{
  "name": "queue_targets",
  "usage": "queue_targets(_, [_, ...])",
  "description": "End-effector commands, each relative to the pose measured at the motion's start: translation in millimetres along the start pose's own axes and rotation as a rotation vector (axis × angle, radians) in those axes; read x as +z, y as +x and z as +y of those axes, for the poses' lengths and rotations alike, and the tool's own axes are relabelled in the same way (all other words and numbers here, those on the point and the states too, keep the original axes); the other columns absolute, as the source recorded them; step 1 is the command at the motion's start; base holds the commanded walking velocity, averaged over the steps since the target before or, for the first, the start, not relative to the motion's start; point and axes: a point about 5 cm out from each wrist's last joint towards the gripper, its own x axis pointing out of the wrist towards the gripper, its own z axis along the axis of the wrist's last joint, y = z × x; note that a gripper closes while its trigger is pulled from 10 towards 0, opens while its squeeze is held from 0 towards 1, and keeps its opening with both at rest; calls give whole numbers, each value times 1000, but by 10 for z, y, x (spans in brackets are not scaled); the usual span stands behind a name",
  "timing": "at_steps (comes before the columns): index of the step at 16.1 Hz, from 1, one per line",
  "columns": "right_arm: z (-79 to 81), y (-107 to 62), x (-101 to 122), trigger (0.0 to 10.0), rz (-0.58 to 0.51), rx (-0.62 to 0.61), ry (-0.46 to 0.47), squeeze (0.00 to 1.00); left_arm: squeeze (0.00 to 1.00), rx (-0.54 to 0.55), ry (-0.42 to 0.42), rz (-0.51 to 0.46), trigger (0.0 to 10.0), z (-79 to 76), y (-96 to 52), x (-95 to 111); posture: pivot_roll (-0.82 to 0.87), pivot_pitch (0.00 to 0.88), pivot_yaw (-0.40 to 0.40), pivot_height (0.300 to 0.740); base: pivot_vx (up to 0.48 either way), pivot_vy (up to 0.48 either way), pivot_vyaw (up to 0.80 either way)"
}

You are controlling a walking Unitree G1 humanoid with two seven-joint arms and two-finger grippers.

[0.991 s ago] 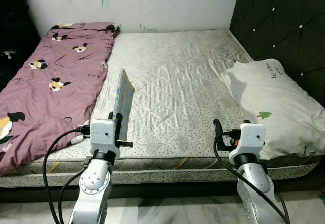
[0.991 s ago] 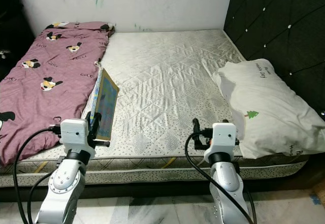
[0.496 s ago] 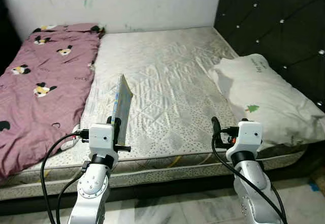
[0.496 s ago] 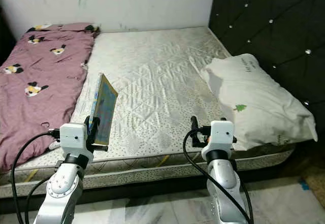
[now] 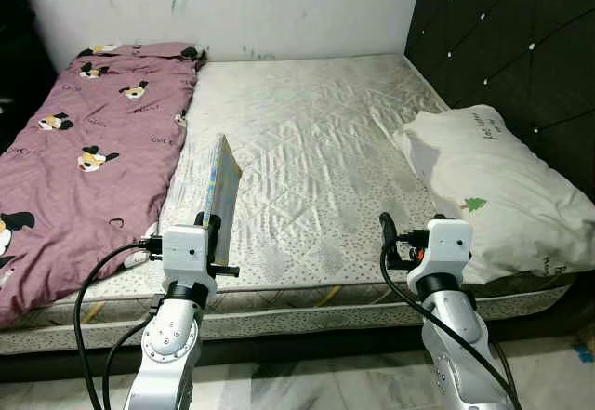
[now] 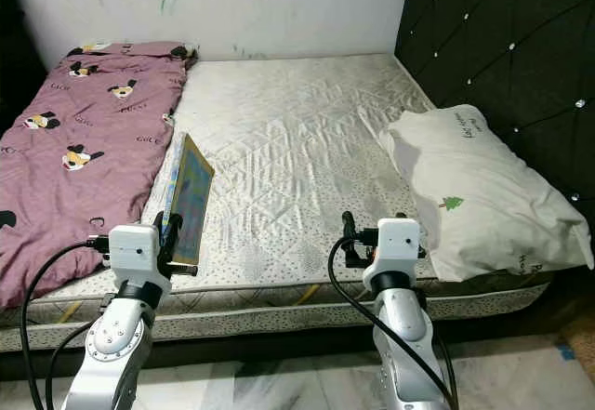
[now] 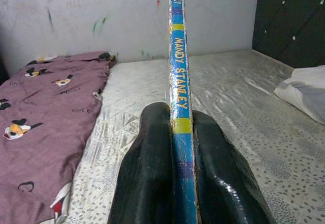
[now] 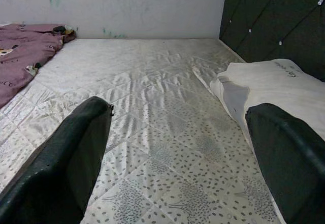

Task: Clean up the room

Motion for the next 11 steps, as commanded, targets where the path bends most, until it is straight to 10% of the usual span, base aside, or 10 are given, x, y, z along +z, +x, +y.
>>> queue_targets(1, [34, 37, 28, 10000, -9, 21, -2, 0, 0, 9, 5, -44, 10000, 7, 21, 90, -40, 0, 8, 740, 0, 0, 0])
queue_targets(11, [30, 60, 38, 10000, -8, 35, -15, 0, 0, -49, -66, -70, 10000, -63, 5, 118, -46, 1, -4, 740, 139, 0, 0])
